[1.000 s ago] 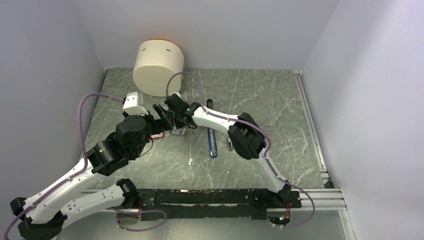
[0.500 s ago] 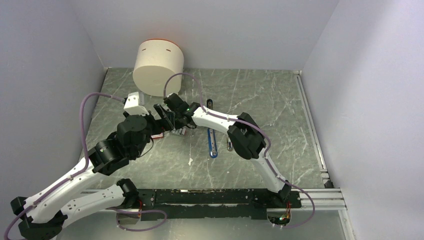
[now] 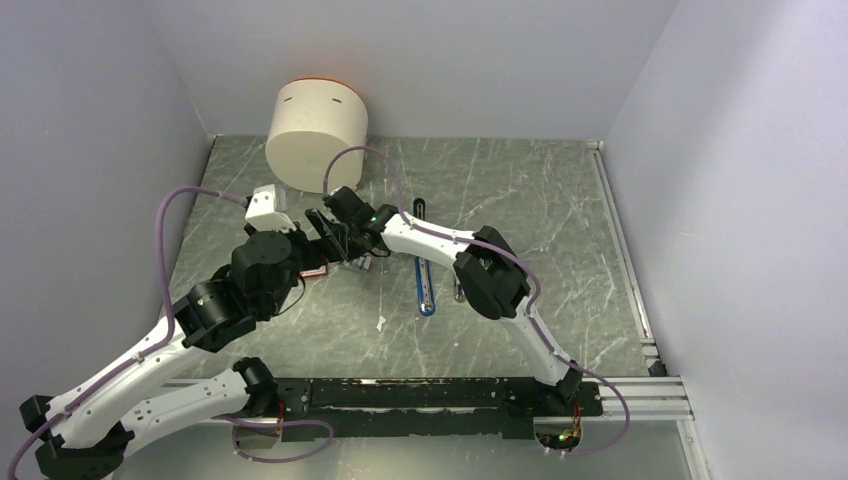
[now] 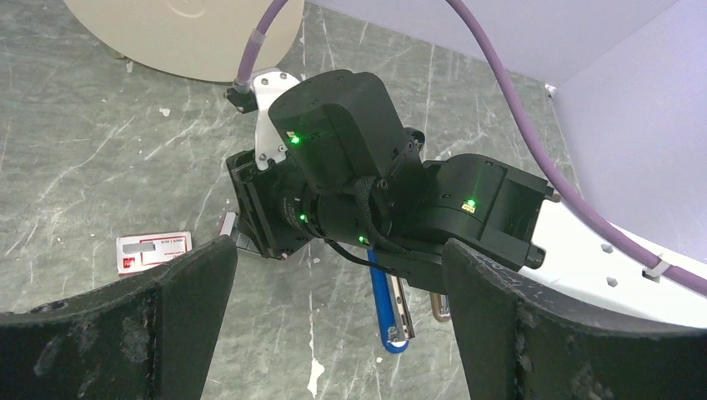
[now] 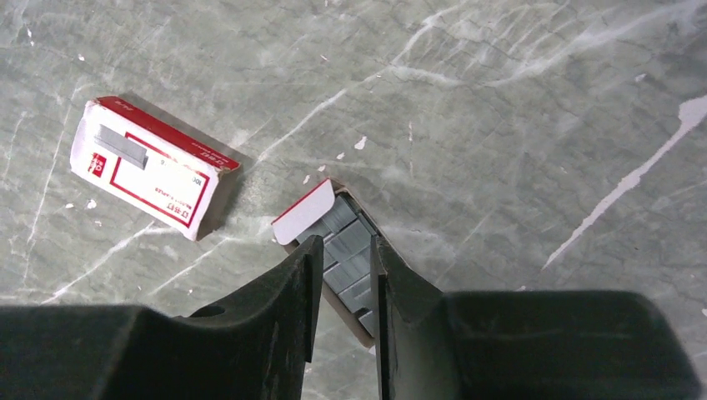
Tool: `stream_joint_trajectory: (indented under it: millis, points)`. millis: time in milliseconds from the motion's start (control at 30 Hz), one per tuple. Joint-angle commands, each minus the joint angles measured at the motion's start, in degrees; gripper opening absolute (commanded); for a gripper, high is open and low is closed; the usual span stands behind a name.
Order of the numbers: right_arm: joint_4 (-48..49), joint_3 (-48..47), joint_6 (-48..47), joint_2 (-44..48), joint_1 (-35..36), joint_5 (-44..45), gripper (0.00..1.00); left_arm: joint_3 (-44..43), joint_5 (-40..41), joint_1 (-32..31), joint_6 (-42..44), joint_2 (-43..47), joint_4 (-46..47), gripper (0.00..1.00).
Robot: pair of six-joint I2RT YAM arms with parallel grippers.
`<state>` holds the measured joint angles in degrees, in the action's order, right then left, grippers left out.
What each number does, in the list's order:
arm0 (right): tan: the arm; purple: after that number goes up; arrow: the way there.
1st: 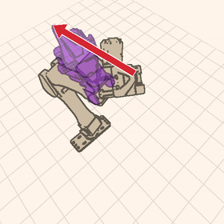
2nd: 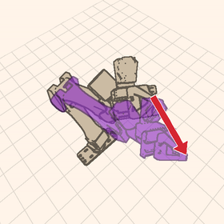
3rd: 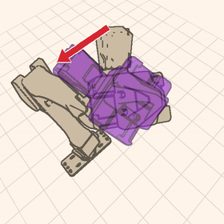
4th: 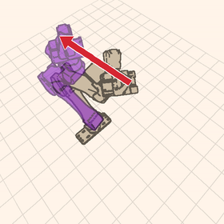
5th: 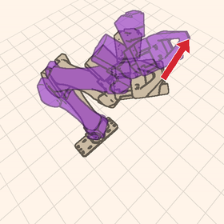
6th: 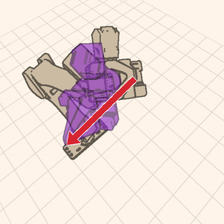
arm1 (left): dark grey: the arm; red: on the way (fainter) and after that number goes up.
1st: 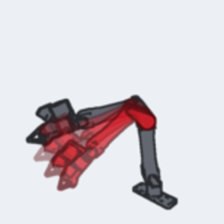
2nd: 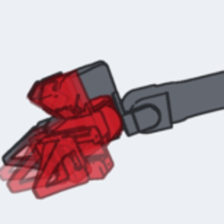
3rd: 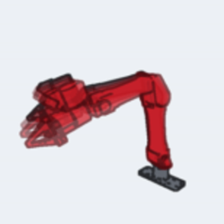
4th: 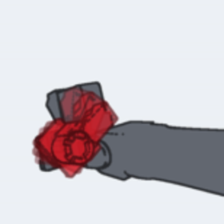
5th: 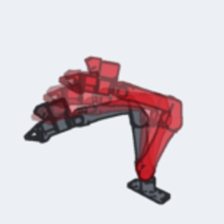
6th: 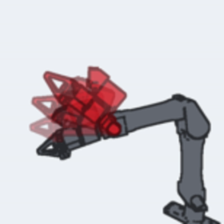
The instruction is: Load the staples into the stapler
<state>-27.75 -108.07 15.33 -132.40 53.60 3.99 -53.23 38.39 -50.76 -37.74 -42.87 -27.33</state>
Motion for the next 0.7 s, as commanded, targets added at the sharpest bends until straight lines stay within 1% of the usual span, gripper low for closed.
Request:
stream_joint_trajectory:
  millis: [0, 67, 167, 233, 667]
  points:
    - [-1.52, -2.65, -0.19, -2.20, 0.61, -0.59, 0.31, 0.10, 1.15, 0.40, 0.50, -0.28, -0.55, 0.97]
    - [-2.36, -3.36, -0.07, -2.85, 0.69, 0.29, 0.31, 0.19, 1.20, 0.36, 0.47, -0.29, -0.38, 0.97]
    - [-3.60, -4.15, 0.17, -3.26, 0.71, 1.03, 0.37, 0.39, 1.01, 0.40, 0.70, -0.24, -0.10, 0.97]
    - [-3.73, -4.12, 0.40, -3.13, 0.87, 1.74, 0.38, 0.41, 0.73, 0.38, 0.69, -0.28, -0.16, 0.97]
    - [-5.69, -6.52, -0.72, -5.07, 2.09, 4.98, 0.40, 0.50, 0.63, 0.32, 0.56, -0.81, -0.21, 0.97]
